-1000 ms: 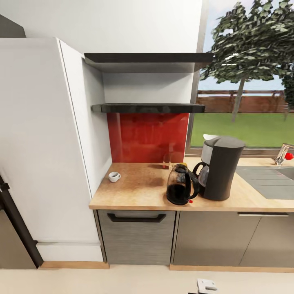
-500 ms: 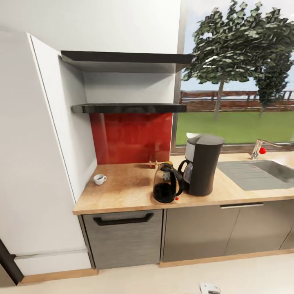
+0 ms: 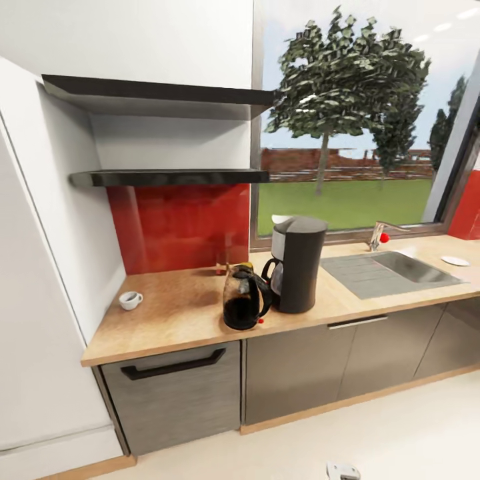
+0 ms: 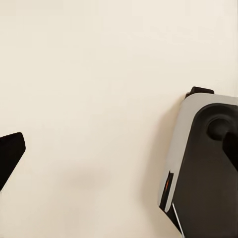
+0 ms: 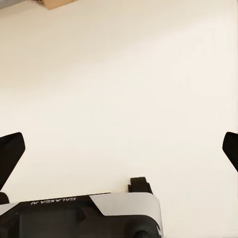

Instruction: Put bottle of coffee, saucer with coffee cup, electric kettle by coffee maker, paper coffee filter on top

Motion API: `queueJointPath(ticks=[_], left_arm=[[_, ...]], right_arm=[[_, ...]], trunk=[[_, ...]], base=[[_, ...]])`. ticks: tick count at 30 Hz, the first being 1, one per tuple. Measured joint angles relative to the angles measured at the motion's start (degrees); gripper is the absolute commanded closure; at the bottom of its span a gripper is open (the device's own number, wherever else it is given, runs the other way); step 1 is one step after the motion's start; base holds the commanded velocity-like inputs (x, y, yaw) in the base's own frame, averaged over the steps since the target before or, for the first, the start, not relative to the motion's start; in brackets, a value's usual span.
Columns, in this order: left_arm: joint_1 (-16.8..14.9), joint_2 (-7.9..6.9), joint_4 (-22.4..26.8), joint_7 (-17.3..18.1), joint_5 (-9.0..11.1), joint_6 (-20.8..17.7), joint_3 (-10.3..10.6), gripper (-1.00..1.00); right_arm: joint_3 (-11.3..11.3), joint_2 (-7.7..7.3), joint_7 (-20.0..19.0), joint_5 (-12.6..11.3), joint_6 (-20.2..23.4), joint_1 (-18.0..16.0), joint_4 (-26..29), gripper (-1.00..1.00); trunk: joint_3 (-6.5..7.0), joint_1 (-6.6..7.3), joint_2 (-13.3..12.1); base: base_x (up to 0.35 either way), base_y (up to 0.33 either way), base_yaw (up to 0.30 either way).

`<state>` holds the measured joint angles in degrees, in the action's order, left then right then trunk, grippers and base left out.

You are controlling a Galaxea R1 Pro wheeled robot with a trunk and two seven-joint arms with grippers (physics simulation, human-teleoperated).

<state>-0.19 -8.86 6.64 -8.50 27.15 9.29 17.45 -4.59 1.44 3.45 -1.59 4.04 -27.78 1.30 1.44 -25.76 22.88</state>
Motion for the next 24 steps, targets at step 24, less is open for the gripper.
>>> queueJointPath(ticks=[24], left_arm=[[-0.09, 0.34, 0.1, 0.28, -3.42, -7.49, -0.11, -1.0]], right_arm=[[0.0, -0.07, 0.1, -0.08, 0.0, 0.6, 0.0, -1.0]], trunk=[[0.0, 0.02, 0.01]], base=[[0.199, -0.136, -0.298]])
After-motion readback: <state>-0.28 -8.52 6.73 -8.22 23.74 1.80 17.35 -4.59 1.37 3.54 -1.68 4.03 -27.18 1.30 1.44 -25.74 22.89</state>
